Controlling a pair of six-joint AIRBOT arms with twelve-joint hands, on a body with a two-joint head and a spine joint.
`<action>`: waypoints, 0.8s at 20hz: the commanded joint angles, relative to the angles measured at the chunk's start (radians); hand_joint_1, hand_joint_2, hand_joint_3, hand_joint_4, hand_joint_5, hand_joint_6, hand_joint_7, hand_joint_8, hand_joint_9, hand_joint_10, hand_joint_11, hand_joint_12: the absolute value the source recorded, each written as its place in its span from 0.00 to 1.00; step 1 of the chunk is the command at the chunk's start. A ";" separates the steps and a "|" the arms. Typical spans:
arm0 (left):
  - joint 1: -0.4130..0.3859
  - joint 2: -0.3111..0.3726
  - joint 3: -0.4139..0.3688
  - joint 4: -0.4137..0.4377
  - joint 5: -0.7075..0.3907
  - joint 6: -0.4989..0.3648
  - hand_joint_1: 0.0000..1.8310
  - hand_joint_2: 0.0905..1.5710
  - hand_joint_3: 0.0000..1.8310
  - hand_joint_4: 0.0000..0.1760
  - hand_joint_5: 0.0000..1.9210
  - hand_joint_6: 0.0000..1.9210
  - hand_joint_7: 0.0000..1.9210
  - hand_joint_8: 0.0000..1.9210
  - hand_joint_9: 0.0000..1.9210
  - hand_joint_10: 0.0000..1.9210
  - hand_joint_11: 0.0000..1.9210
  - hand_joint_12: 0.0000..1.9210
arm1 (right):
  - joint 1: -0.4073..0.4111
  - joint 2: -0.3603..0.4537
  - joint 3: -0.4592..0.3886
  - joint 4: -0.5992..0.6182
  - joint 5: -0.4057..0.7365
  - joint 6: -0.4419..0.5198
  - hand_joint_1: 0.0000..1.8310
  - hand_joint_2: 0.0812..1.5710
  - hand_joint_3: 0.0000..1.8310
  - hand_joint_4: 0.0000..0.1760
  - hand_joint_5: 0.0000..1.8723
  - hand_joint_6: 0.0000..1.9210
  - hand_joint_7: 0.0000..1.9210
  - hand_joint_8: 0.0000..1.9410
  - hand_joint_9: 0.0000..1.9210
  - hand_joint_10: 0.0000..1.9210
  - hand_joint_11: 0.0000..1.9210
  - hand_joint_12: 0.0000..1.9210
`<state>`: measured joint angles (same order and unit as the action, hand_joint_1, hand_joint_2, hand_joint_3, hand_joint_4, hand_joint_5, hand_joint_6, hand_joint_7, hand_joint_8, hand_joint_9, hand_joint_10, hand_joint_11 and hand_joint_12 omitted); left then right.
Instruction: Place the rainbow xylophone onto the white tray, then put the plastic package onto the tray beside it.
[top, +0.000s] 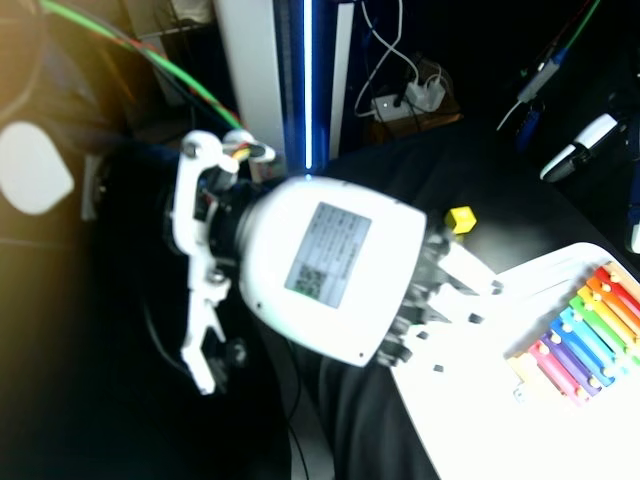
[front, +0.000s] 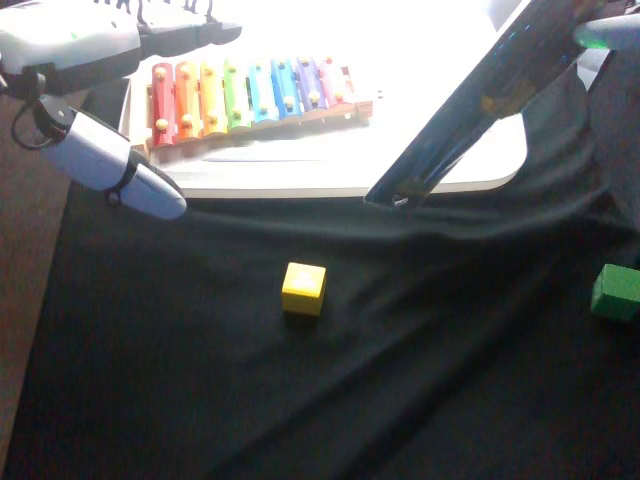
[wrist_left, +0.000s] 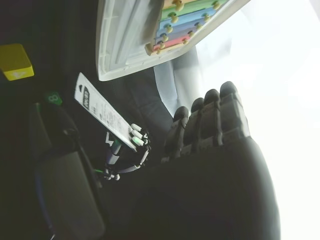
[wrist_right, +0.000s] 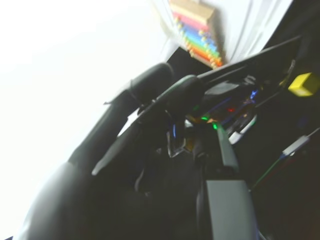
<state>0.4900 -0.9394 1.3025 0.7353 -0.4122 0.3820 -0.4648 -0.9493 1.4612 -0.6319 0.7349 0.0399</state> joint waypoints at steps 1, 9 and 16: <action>-0.011 -0.002 0.004 -0.031 -0.077 0.002 0.45 0.45 0.00 0.19 0.00 0.00 0.00 0.00 0.00 0.00 0.00 0.00 | 0.016 -0.007 0.007 0.086 0.112 0.008 0.67 0.75 0.00 0.00 0.36 0.69 0.50 0.59 0.73 0.00 0.57 0.39; -0.011 -0.002 0.004 -0.030 -0.075 0.003 0.40 0.43 0.00 0.23 0.00 0.00 0.02 0.00 0.01 0.00 0.00 0.00 | 0.020 -0.062 0.050 0.227 0.212 -0.027 0.68 0.74 0.00 0.00 0.38 0.65 0.52 0.58 0.74 0.01 0.59 0.41; -0.006 -0.002 0.003 -0.029 -0.077 0.003 0.43 0.43 0.00 0.05 0.00 0.00 0.01 0.00 0.00 0.00 0.00 0.00 | 0.058 -0.072 0.073 0.278 0.226 -0.050 0.69 0.72 0.00 0.00 0.40 0.61 0.55 0.52 0.78 0.02 0.63 0.49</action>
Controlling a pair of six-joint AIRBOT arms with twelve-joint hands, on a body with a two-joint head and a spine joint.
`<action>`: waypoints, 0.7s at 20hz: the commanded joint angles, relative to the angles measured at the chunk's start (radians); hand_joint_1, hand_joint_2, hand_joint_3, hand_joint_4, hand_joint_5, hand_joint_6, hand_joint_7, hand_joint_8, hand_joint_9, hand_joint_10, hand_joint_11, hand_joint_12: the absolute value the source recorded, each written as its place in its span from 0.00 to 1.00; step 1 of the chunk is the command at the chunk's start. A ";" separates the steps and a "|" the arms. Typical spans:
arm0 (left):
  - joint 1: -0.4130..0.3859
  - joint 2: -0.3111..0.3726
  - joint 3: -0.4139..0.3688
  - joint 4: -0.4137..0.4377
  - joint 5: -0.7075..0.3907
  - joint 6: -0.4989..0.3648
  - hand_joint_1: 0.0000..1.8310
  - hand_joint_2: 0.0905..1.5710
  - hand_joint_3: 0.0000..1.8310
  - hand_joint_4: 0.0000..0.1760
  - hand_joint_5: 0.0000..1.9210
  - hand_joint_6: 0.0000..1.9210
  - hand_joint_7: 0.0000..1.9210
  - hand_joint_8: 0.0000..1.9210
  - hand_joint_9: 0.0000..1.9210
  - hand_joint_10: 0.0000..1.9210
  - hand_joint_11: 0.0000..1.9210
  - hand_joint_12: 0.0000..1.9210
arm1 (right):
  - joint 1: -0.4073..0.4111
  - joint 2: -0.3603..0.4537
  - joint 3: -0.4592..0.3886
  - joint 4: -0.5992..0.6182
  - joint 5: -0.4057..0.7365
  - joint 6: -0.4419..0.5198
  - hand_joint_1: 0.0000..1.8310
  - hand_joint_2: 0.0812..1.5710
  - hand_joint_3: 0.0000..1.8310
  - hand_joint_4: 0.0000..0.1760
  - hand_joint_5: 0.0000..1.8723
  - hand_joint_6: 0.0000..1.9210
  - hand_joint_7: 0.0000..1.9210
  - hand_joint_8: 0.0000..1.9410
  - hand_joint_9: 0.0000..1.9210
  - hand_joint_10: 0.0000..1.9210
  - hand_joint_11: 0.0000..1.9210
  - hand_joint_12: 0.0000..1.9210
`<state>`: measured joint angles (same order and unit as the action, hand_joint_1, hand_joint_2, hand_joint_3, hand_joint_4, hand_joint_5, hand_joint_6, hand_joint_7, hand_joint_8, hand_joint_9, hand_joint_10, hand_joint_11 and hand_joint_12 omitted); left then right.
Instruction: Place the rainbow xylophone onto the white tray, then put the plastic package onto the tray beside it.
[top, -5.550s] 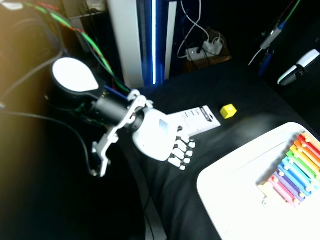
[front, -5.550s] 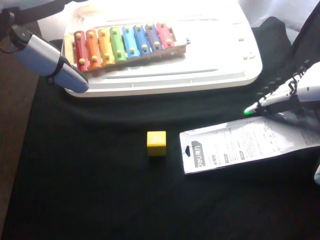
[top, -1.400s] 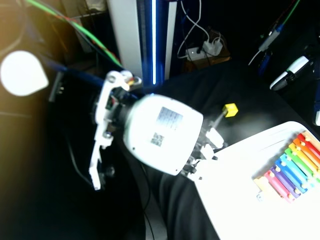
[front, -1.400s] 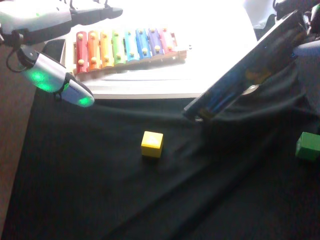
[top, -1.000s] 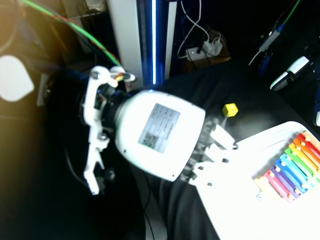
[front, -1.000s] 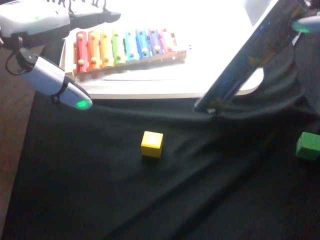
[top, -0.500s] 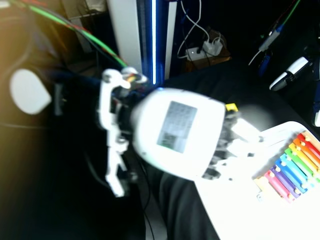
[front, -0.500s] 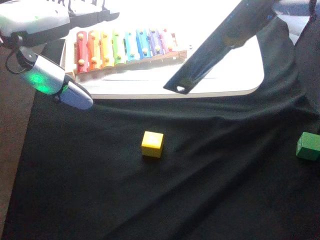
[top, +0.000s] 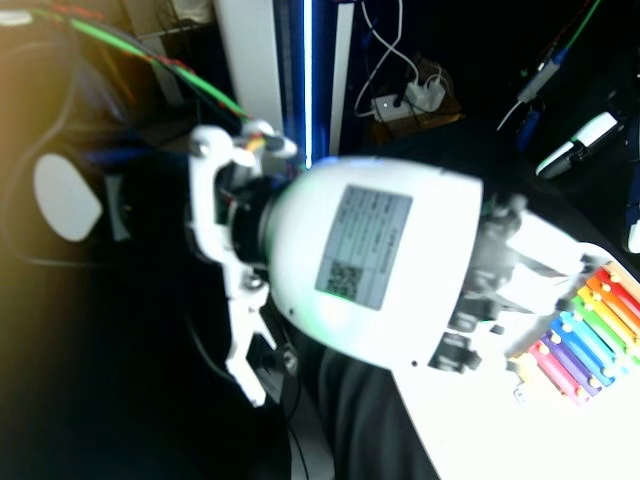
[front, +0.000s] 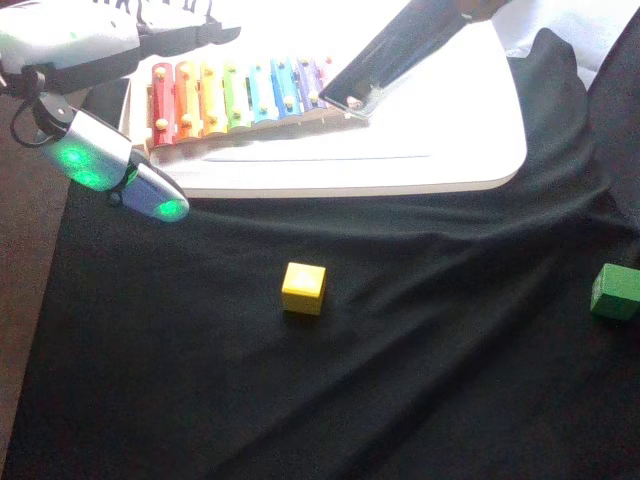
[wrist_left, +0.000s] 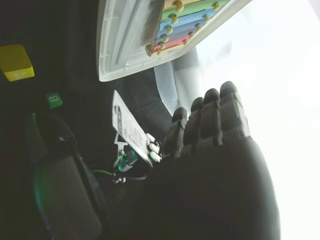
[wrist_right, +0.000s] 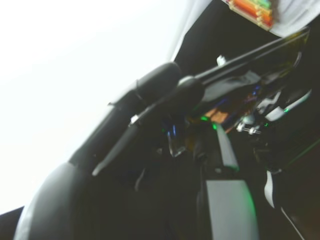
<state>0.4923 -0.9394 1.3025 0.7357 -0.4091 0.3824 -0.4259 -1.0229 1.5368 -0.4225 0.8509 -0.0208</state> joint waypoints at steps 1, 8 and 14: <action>-0.007 -0.003 0.002 -0.030 -0.081 0.002 0.43 0.43 0.00 0.17 0.00 0.00 0.01 0.00 0.00 0.00 0.00 0.00 | 0.022 -0.008 0.009 0.073 0.109 0.011 0.69 0.71 0.00 0.00 0.42 0.58 0.57 0.50 0.80 0.03 0.64 0.51; 0.001 -0.006 0.000 -0.031 -0.090 0.002 0.45 0.44 0.00 0.00 0.00 0.00 0.00 0.00 0.02 0.01 0.00 0.00 | 0.022 -0.079 0.085 0.092 0.056 0.011 0.76 0.66 0.00 0.00 0.47 0.43 0.58 0.37 0.61 0.53 0.54 0.67; 0.002 -0.006 -0.005 -0.031 -0.106 0.002 0.47 0.43 0.00 0.00 0.00 0.00 0.00 0.00 0.00 0.00 0.00 0.00 | 0.022 -0.144 0.144 0.092 -0.002 0.011 0.69 0.71 0.00 0.00 0.45 0.52 0.53 0.58 0.62 0.49 0.58 0.73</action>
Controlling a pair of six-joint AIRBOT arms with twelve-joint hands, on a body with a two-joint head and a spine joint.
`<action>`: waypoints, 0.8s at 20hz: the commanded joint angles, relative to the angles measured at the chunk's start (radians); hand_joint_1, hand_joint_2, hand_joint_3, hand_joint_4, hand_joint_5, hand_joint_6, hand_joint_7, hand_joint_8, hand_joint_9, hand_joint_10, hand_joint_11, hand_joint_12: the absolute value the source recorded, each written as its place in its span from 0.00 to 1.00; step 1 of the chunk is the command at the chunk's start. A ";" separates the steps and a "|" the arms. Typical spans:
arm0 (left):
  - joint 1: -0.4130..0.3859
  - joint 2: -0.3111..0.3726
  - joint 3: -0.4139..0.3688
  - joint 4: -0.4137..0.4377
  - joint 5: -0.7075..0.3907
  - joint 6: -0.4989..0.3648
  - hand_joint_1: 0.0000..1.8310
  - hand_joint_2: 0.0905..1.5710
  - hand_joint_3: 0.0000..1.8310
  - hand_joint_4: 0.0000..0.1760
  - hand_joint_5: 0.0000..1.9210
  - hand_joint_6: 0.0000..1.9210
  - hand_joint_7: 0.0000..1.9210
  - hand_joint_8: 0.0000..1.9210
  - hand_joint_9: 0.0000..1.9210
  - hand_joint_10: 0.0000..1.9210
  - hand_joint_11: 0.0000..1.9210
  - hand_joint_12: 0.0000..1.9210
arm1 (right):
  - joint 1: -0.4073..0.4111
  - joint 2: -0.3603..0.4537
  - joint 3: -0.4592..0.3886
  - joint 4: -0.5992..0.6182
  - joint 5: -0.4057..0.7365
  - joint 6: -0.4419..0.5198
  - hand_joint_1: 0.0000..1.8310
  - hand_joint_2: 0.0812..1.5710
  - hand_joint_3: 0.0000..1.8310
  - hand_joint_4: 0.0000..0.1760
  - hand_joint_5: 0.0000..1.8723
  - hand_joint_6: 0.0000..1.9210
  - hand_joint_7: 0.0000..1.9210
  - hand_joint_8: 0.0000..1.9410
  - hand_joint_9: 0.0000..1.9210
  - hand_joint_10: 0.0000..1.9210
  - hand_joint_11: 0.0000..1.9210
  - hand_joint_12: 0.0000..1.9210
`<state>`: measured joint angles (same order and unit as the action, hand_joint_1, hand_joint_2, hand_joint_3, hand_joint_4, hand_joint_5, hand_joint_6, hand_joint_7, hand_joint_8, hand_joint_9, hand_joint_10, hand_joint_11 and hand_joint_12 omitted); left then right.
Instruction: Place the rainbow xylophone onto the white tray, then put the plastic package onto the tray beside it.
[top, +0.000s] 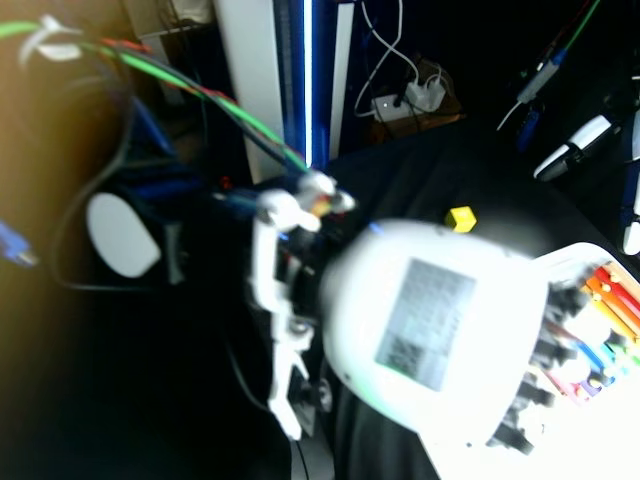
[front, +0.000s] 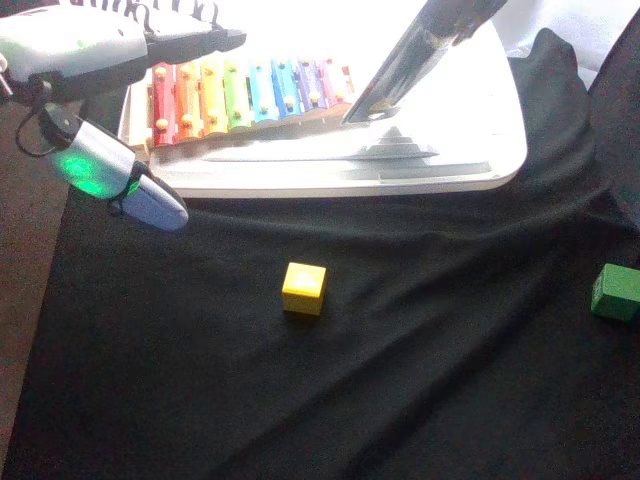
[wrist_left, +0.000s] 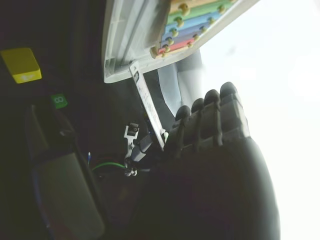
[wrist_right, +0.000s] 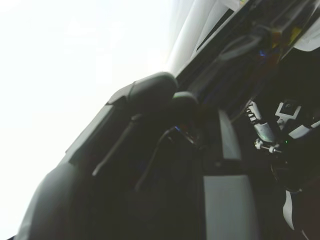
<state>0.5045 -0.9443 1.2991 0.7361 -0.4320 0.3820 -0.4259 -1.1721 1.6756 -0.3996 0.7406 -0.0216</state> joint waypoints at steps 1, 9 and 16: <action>-0.010 -0.001 -0.002 -0.032 -0.085 0.002 0.48 0.43 0.00 0.00 0.00 0.00 0.00 0.00 0.00 0.00 0.00 0.00 | 0.022 -0.004 0.012 0.070 0.101 0.012 0.69 0.71 0.00 0.00 0.41 0.60 0.56 0.50 0.65 0.28 0.59 0.54; -0.009 -0.001 -0.008 -0.039 -0.099 0.001 0.51 0.45 0.00 0.00 0.00 0.00 0.00 0.00 0.00 0.00 0.00 0.00 | -0.007 -0.064 0.055 0.071 0.071 0.019 0.69 0.70 0.00 0.00 0.45 0.56 0.57 0.49 0.72 0.08 0.59 0.40; 0.025 0.000 -0.010 -0.071 -0.113 0.000 0.49 0.44 0.00 0.00 0.00 0.00 0.00 0.00 0.00 0.00 0.00 0.00 | -0.091 -0.052 -0.005 0.016 0.083 0.019 0.69 0.69 0.00 0.00 0.46 0.52 0.59 0.46 0.77 0.02 0.57 0.50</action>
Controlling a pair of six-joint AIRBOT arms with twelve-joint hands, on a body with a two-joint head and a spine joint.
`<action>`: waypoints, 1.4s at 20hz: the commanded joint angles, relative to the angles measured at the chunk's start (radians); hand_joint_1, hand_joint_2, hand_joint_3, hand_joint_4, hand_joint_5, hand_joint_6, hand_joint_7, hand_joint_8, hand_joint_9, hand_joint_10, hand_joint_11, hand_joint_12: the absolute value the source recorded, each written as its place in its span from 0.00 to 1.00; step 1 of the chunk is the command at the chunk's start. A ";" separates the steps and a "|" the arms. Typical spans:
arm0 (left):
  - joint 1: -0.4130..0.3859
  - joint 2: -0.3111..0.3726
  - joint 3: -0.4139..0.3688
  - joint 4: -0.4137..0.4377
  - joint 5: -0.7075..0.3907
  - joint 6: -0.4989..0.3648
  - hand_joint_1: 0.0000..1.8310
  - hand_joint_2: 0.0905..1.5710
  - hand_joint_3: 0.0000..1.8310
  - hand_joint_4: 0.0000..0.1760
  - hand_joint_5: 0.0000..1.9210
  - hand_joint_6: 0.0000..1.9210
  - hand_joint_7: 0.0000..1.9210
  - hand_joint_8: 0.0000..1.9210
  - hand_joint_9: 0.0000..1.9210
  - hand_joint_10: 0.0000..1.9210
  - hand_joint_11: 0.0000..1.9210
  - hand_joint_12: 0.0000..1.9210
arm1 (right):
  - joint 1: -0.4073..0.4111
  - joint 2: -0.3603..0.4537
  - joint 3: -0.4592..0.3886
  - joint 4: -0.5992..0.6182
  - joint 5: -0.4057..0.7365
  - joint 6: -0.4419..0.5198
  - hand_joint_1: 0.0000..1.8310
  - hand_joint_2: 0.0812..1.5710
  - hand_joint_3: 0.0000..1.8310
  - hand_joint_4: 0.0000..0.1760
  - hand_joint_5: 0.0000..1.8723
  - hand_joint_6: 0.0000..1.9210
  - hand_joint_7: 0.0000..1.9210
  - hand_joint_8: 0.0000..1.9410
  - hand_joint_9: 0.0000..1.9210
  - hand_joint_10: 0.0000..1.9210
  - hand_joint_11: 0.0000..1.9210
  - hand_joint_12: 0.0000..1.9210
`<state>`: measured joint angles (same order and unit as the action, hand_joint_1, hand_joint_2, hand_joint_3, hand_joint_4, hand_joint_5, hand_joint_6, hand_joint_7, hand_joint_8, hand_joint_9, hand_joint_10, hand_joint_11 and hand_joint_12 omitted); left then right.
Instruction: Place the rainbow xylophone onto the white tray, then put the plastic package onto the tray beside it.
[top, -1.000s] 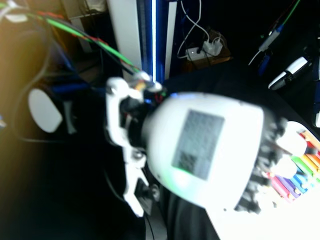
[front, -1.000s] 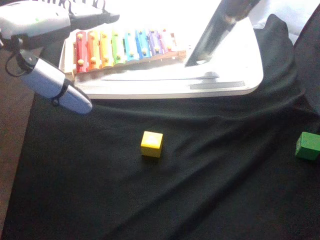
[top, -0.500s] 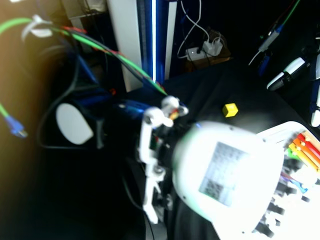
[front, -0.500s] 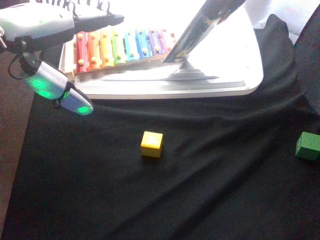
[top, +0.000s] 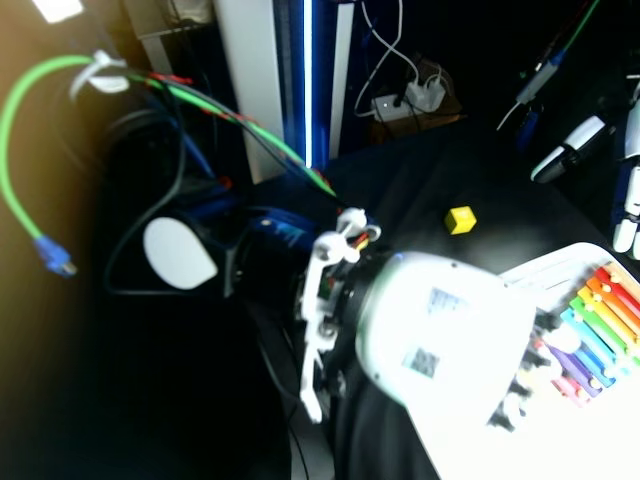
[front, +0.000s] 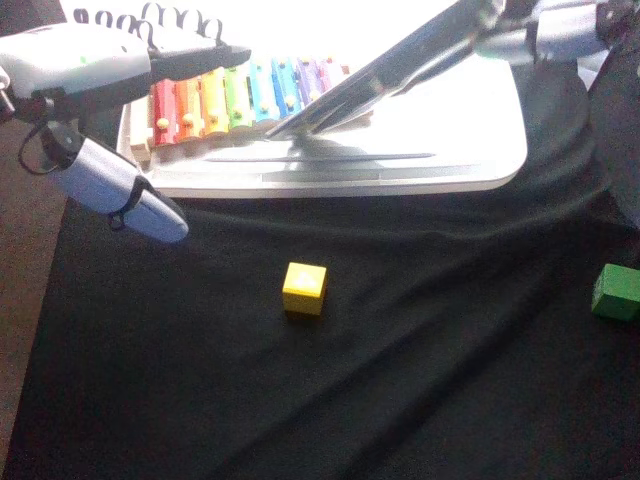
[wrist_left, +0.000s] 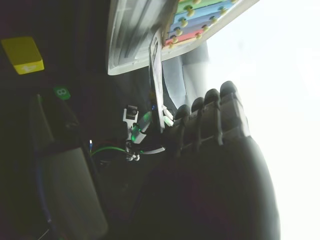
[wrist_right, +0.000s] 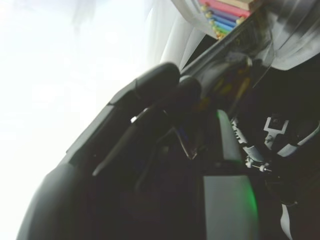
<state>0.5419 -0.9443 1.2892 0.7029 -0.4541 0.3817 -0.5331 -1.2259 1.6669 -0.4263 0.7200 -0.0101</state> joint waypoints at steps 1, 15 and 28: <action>-0.011 0.000 0.000 -0.038 -0.091 0.000 0.48 0.44 0.00 0.00 0.00 0.00 0.00 0.00 0.00 0.00 0.00 0.00 | 0.001 0.003 -0.005 0.036 0.110 0.008 0.70 0.69 0.00 0.00 0.46 0.52 0.60 0.44 0.77 0.02 0.57 0.50; 0.004 0.000 -0.009 -0.039 -0.107 -0.003 0.46 0.42 0.00 0.00 0.00 0.00 0.00 0.00 0.00 0.00 0.00 0.00 | -0.074 0.013 0.003 -0.115 0.058 0.114 0.75 0.69 0.00 0.00 0.49 0.50 0.52 0.45 0.53 0.61 0.38 0.63; 0.021 -0.005 -0.018 -0.039 -0.127 -0.007 0.44 0.43 0.00 0.00 0.00 0.00 0.00 0.00 0.00 0.00 0.00 0.00 | -0.078 0.032 0.014 -0.198 -0.024 0.158 0.52 0.50 0.00 0.04 0.25 0.00 0.30 0.00 0.35 0.00 0.24 0.23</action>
<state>0.5720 -0.9447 1.2720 0.6998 -0.4976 0.3779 -0.6163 -1.1980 1.6764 -0.6754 0.6193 0.1387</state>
